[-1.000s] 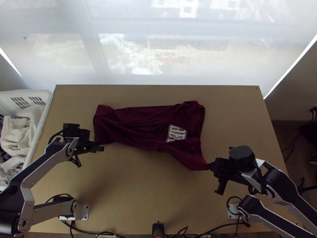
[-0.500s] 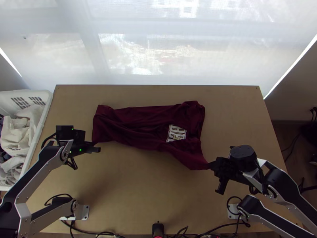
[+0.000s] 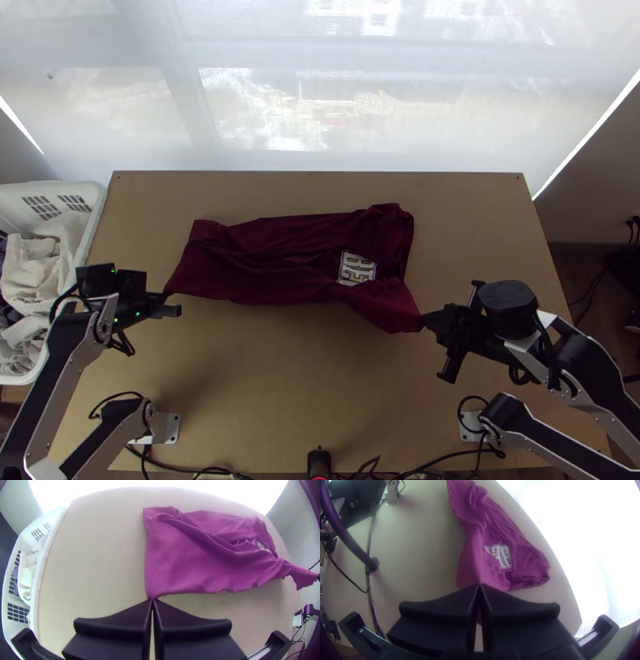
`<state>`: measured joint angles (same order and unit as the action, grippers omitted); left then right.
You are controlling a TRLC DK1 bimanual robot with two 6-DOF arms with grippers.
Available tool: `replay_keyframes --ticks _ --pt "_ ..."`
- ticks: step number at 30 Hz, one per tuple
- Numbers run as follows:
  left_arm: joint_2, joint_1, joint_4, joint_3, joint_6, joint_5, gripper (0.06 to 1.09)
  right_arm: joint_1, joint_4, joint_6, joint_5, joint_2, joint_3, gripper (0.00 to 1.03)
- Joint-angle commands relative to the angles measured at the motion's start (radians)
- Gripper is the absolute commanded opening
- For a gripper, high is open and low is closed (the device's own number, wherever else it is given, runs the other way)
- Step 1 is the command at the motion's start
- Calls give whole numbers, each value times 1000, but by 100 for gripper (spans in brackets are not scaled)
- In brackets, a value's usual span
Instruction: Fold the t-shirt
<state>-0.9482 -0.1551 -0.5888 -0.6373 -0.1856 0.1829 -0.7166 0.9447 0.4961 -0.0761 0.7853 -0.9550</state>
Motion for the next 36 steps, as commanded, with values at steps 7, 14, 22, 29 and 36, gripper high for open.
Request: replay_keyframes --ticks 7,14,22,29,36 --pt "91 -130 -92 -16 -101 35 9 3 71 2 2 -6 -108 3" --pt "126 -201 -140 -18 -161 70 9 0 129 2 2 -23 -153 3" --pt "135 -265 -184 -38 -209 130 9 -7 178 1 1 5 -246 3" --pt "121 -204 -175 -59 -176 184 9 -3 114 18 2 23 -182 3" --pt "35 -136 -118 -111 -120 184 9 63 -43 50 2 65 -90 3"
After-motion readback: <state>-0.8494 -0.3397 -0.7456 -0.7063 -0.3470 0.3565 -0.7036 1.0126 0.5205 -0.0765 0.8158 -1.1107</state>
